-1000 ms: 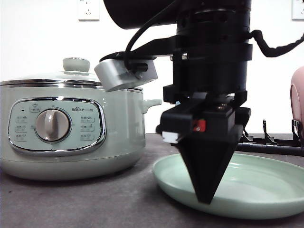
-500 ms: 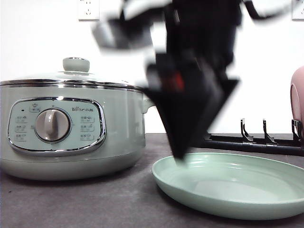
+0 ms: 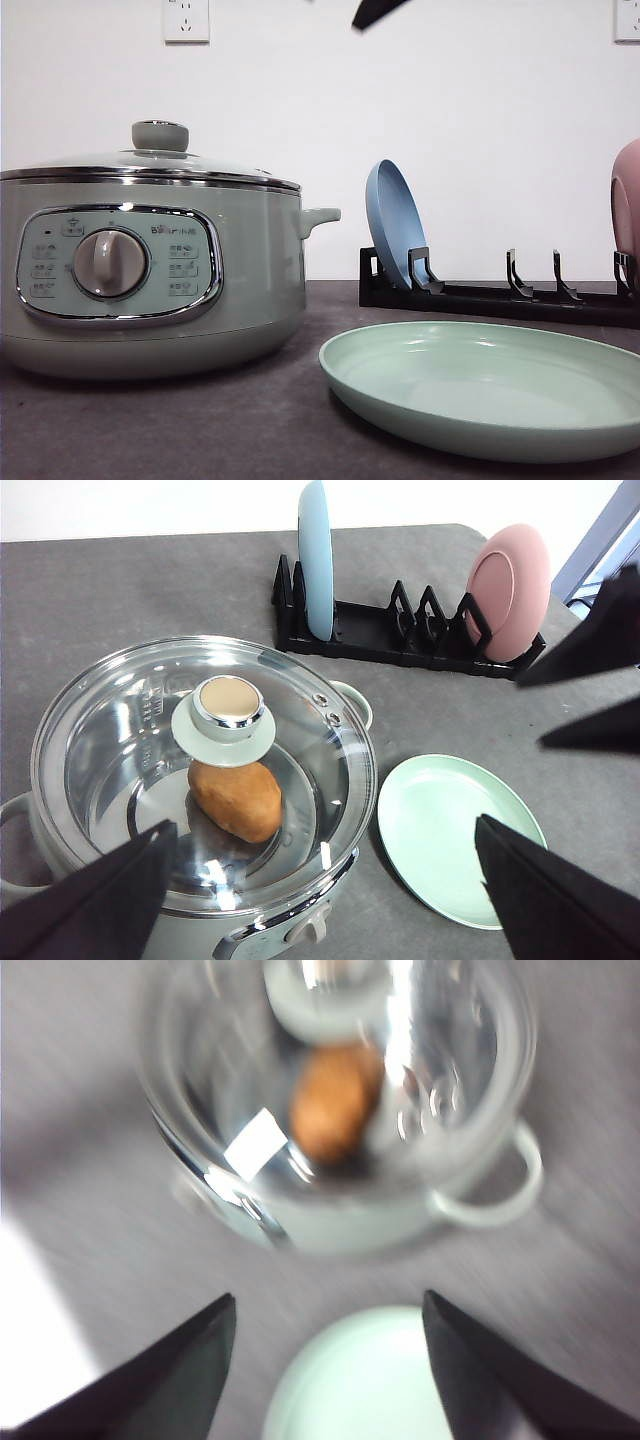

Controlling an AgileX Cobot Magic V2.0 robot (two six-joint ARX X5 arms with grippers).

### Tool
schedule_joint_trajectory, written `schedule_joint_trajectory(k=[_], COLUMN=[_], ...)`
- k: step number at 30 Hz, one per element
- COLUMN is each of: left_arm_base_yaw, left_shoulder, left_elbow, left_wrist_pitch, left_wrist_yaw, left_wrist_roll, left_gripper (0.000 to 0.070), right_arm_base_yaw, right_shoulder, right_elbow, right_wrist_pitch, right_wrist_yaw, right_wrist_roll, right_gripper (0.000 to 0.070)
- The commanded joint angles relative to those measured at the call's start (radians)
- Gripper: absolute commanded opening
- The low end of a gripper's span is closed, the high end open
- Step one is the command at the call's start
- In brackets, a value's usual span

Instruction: Transfer potato from steamer to green plate

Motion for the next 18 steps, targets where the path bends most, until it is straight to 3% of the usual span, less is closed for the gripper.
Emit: schedule_joint_trajectory(k=[1,4,7,18], left_arm_base_yaw=[-0.002,-0.002,-0.002,-0.002], left_shoulder=[0.006,0.006,0.006,0.011], left_elbow=[0.025,0.025,0.025,0.025], left_wrist_pitch=[0.011,0.011,0.011,0.011], left_wrist_yaw=[0.001,0.001,0.001,0.000], left_wrist_roll=[0.004,0.004,0.004,-0.004], left_gripper=[0.0606,0.0606,0.0606,0.0607], right_arm_base_yaw=[-0.023,-0.075,-0.106,-0.116], right_shoulder=[0.006,-0.004,-0.004,-0.004], right_elbow=[0.021,0.021,0.021,0.021], right_wrist_pitch=[0.015,0.019,0.014,0.012], right_wrist_yaw=[-0.129,-0.278,-0.347,-0.345], right_wrist_roll=[-0.011,-0.014,-0.020,-0.033], right_gripper=[0.0373,0.0372,0.0372,0.0372])
